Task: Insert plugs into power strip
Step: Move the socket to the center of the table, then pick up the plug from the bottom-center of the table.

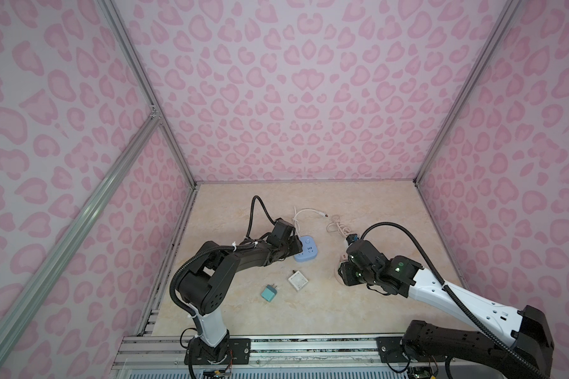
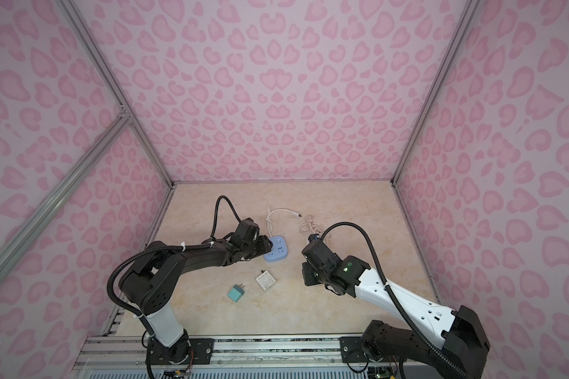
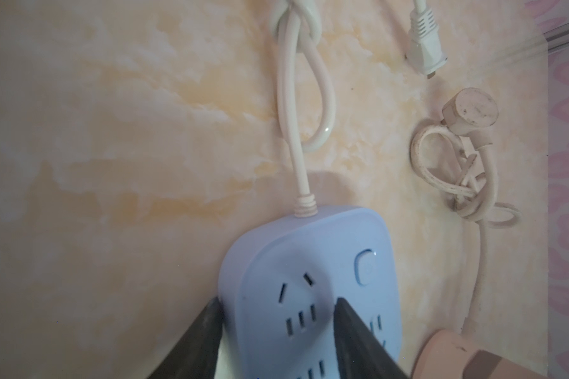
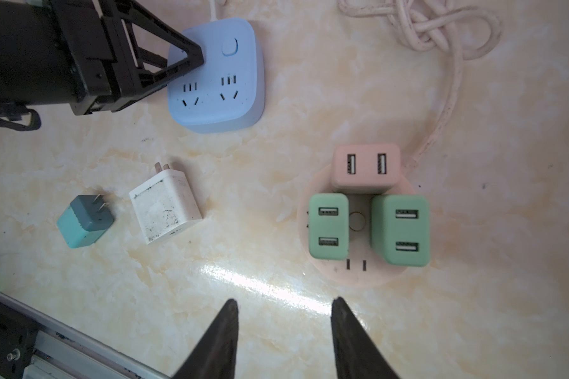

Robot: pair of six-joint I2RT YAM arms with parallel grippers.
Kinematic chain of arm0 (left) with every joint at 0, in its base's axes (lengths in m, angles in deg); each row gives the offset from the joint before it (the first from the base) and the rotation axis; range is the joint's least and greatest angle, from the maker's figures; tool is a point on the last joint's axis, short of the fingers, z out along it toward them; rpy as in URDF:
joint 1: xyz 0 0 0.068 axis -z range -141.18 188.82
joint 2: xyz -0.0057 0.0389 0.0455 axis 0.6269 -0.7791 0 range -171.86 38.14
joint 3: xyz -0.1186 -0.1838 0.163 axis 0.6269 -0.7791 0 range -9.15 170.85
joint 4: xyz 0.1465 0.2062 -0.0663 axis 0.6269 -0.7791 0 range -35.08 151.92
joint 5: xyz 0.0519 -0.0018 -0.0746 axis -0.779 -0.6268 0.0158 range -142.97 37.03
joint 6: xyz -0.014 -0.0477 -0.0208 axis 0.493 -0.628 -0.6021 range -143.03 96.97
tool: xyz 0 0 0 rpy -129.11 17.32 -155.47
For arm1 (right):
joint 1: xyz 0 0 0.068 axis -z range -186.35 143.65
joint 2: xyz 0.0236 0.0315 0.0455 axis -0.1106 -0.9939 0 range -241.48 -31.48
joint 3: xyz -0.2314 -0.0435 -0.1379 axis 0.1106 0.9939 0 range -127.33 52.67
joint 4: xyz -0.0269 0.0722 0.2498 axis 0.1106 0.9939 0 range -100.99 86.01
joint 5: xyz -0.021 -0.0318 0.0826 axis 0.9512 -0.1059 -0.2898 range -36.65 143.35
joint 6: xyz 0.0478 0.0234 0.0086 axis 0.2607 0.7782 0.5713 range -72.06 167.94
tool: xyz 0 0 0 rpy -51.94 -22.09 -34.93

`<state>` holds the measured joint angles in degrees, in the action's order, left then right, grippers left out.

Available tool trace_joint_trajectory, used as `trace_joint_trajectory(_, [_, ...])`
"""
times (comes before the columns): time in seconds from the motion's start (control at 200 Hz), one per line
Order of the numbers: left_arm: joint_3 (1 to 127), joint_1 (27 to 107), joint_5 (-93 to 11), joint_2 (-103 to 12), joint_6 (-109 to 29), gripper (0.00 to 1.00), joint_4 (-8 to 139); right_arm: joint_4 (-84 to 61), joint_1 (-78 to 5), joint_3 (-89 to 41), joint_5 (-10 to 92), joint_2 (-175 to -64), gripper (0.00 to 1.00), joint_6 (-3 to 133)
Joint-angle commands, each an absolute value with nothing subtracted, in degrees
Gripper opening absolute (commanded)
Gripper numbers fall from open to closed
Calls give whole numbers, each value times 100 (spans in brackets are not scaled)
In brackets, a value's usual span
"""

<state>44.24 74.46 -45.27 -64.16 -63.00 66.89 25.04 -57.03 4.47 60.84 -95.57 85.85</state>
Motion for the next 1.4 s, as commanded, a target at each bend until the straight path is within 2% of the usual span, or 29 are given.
trace_joint_trajectory(0.0, [4637, 7442, -4691, -6381, -5901, 57, 6467, 2552, -5706, 356, 6073, -9581, 46, 8542])
trace_joint_trajectory(0.26, [4943, 7442, -5422, -5754, -5513, 58, 5213, 2679, -5805, 181, 6143, -9548, 47, 8562])
trace_joint_trajectory(0.54, [4263, 7544, -6280, -3863, -5723, 58, 3242, 2583, -6423, 104, 7127, -9439, 49, 8840])
trace_joint_trajectory(0.62, [4147, 7627, -6380, -3365, -5877, 61, 2639, 2634, -6469, -17, 6915, -9564, 48, 8806])
trace_joint_trajectory(0.87, [4017, 7928, -6080, -2339, -5899, 61, 1476, 2709, -6879, -179, 7140, -9861, 49, 8570])
trace_joint_trajectory(0.985, [3826, 8141, -6033, -2397, -5937, 62, 1445, 2559, -6880, -100, 6968, -9918, 51, 8549])
trace_joint_trajectory(1.065, [3777, 8350, -6149, -2670, -6003, 63, 1482, 2458, -6876, -35, 6900, -9869, 59, 8525])
trace_joint_trajectory(1.145, [3789, 8528, -6298, -2998, -6028, 63, 1484, 2419, -6877, 17, 6906, -9794, 62, 8499])
trace_joint_trajectory(1.395, [3764, 8780, -6176, -3716, -5942, 63, 1770, 2418, -6868, 147, 6969, -9679, 63, 8527])
